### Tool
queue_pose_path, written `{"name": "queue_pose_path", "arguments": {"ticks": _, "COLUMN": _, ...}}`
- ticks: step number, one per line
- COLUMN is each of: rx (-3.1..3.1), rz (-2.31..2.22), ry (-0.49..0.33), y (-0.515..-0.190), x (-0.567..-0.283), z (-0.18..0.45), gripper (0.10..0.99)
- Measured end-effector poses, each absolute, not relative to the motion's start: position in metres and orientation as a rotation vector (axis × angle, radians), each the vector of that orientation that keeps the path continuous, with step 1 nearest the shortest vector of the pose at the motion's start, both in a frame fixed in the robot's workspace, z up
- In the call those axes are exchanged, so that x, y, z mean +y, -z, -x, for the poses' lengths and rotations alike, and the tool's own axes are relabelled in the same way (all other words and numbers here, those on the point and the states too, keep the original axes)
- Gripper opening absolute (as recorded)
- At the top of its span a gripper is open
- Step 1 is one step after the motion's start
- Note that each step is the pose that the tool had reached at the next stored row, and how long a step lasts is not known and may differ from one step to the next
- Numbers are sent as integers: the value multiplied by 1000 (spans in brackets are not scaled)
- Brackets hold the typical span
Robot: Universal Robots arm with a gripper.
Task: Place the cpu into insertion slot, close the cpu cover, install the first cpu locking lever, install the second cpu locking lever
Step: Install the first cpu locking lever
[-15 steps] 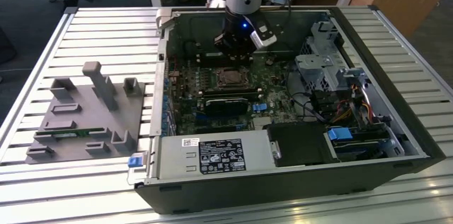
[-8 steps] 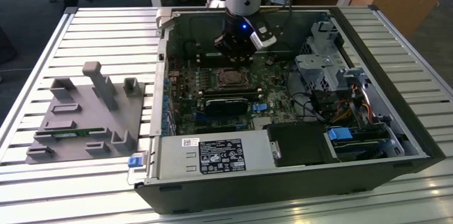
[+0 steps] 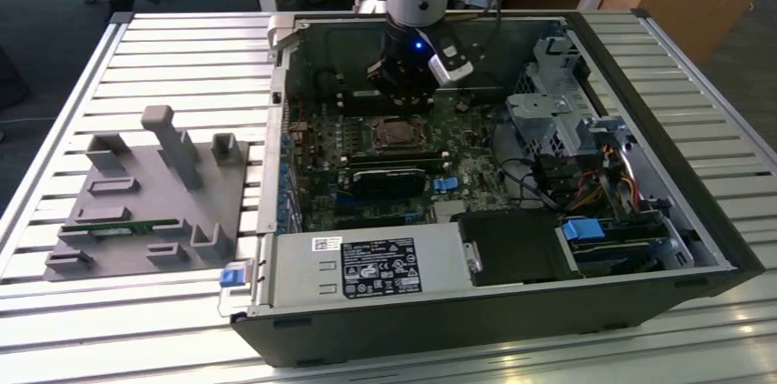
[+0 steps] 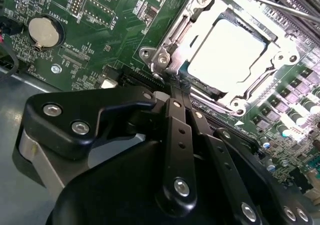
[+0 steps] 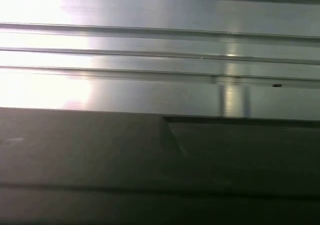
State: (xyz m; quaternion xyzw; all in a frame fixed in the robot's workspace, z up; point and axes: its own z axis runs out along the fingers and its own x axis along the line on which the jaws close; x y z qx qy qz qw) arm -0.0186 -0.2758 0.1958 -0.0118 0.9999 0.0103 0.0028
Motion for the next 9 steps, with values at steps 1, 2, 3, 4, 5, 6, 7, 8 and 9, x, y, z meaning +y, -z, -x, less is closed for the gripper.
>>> {"name": "queue_pose_path", "arguments": {"ticks": 1, "rx": 3135, "rz": 37, "ry": -39, "y": -196, "x": -276, "z": 19, "gripper": 106}}
{"name": "queue_pose_path", "arguments": {"ticks": 2, "rx": 3135, "rz": 38, "ry": -46, "y": -196, "x": -276, "z": 19, "gripper": 106}}
{"name": "queue_pose_path", "arguments": {"ticks": 3, "rx": 3135, "rz": 38, "ry": -49, "y": -196, "x": -276, "z": 19, "gripper": 106}}
{"name": "queue_pose_path", "arguments": {"ticks": 4, "rx": 3135, "rz": 39, "ry": -53, "y": -196, "x": -276, "z": 19, "gripper": 106}}
{"name": "queue_pose_path", "arguments": {"ticks": 5, "rx": 3134, "rz": 39, "ry": -57, "y": -196, "x": -275, "z": 18, "gripper": 106}}
{"name": "queue_pose_path", "arguments": {"ticks": 6, "rx": 3133, "rz": 39, "ry": -60, "y": -196, "x": -275, "z": 18, "gripper": 106}}
{"name": "queue_pose_path", "arguments": {"ticks": 7, "rx": 3132, "rz": 40, "ry": -63, "y": -197, "x": -274, "z": 18, "gripper": 106}}
{"name": "queue_pose_path", "arguments": {"ticks": 8, "rx": 3131, "rz": 40, "ry": -65, "y": -197, "x": -274, "z": 18, "gripper": 106}}
{"name": "queue_pose_path", "arguments": {"ticks": 9, "rx": 3131, "rz": 40, "ry": -66, "y": -198, "x": -274, "z": 17, "gripper": 106}}
